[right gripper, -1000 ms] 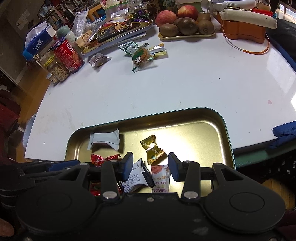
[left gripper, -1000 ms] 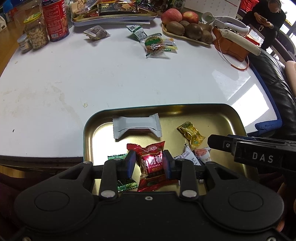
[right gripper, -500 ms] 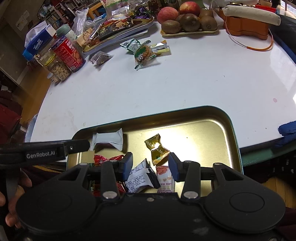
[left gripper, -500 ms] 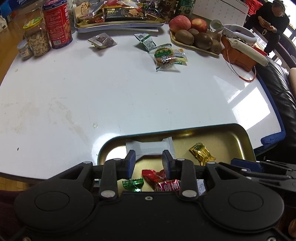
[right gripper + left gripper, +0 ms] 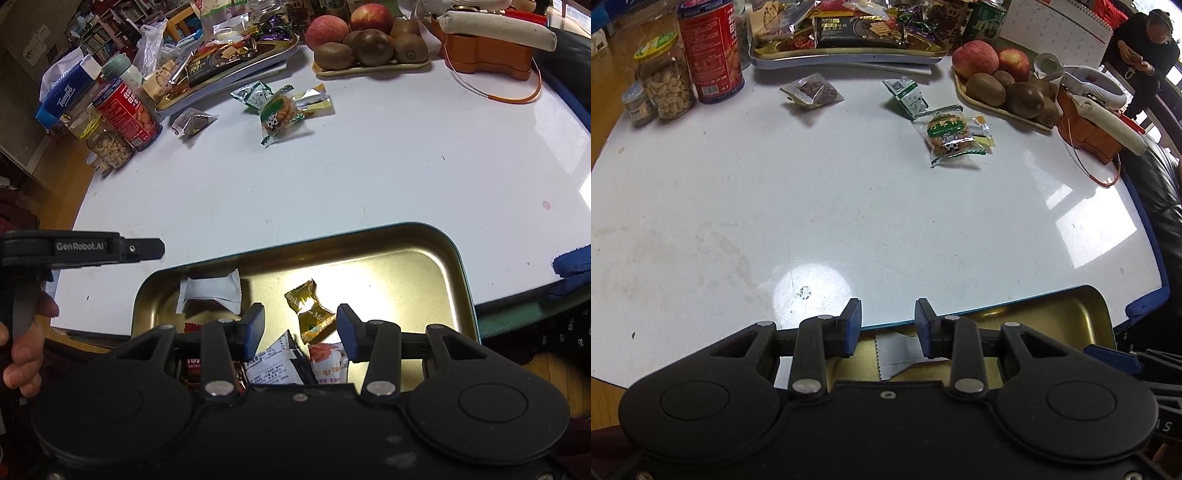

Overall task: Organize snacks
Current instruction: 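Move both open grippers back to the remaining snacks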

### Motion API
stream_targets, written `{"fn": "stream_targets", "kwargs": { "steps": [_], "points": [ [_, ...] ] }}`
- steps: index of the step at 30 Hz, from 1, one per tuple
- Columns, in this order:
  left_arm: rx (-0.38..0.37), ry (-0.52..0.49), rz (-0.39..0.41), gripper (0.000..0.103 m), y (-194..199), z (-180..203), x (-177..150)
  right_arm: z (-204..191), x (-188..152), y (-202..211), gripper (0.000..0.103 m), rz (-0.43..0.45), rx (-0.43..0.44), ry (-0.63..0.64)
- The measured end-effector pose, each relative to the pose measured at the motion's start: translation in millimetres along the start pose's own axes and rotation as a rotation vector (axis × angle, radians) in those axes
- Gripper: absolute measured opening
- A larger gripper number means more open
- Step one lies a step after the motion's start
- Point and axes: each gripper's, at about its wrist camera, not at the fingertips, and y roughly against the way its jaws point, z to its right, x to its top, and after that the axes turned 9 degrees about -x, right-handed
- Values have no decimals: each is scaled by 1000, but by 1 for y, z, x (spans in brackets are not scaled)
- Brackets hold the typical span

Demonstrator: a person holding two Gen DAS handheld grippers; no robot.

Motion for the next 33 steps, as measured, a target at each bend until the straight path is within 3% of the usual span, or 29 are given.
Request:
{"fn": "stream_targets", "kwargs": {
  "steps": [12, 22, 33],
  "points": [
    [67, 9, 92, 42, 15, -31, 74, -23, 85, -20, 50, 64, -66, 85],
    [137, 74, 55, 42, -15, -79, 116, -35, 139, -60, 51, 99, -147, 126],
    [66, 222, 102, 42, -12, -101, 140, -60, 180, -109, 53, 136, -235, 146]
  ]
}}
